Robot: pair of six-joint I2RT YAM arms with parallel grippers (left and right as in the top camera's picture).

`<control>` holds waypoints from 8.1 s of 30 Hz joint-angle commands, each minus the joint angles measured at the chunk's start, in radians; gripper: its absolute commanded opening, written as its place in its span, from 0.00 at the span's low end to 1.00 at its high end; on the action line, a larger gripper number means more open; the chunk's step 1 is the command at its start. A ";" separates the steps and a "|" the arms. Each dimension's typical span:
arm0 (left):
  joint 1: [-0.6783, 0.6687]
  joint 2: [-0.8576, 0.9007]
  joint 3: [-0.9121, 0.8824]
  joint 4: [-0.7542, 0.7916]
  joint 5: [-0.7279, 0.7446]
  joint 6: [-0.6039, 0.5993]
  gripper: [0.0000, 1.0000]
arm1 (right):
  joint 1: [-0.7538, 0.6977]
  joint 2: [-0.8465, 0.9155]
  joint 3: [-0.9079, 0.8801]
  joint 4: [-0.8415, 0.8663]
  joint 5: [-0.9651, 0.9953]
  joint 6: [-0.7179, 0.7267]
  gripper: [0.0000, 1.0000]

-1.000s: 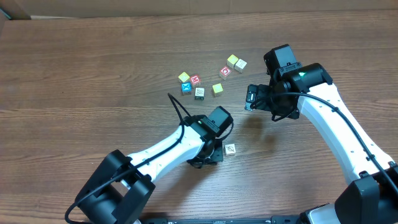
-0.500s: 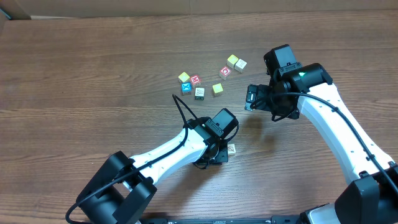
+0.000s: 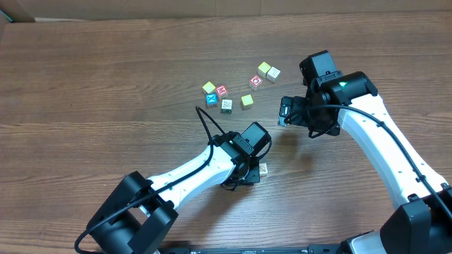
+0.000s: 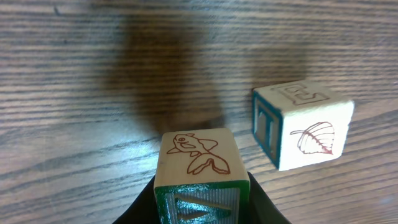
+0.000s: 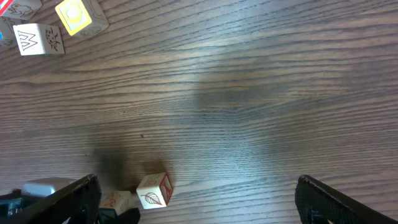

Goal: Flip 3 blocks

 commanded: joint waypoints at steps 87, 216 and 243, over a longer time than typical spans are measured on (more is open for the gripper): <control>0.445 0.435 0.690 -0.248 0.013 0.482 0.64 | 0.002 -0.026 -0.004 0.021 -0.028 -0.030 1.00; 0.063 -0.346 -0.291 0.028 -0.115 -0.076 0.05 | 0.002 -0.026 -0.006 -0.035 -0.065 -0.079 1.00; 0.057 -0.188 -0.297 0.243 -0.066 -0.181 0.04 | 0.002 -0.026 -0.006 -0.031 -0.083 -0.079 1.00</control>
